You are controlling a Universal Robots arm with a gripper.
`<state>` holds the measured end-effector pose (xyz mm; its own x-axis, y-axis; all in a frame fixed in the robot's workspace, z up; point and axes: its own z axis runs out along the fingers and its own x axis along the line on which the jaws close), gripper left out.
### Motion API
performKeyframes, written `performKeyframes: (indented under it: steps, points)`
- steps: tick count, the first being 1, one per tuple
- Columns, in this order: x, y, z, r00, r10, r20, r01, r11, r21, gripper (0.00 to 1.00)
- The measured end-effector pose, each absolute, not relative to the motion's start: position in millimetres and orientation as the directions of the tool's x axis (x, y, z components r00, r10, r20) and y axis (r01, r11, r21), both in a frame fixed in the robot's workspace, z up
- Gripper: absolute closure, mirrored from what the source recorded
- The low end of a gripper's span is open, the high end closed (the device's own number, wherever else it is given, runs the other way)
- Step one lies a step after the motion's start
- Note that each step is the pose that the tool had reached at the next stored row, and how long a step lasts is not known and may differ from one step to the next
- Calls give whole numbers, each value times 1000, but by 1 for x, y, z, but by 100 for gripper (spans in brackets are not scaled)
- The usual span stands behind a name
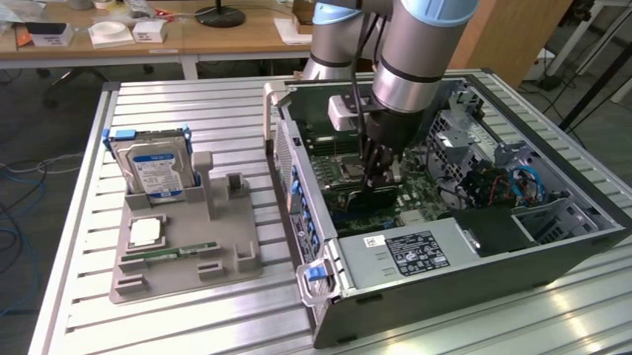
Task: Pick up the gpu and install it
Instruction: 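Press down on the gpu until it lock into place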
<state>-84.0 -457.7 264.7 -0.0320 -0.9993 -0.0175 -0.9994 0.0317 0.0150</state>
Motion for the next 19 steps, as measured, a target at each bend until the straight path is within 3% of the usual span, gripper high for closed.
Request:
performKeyframes:
  steps: [19]
  points:
    - [-98, -458, 276, -32, -999, -22, -999, 32, 14, 89]
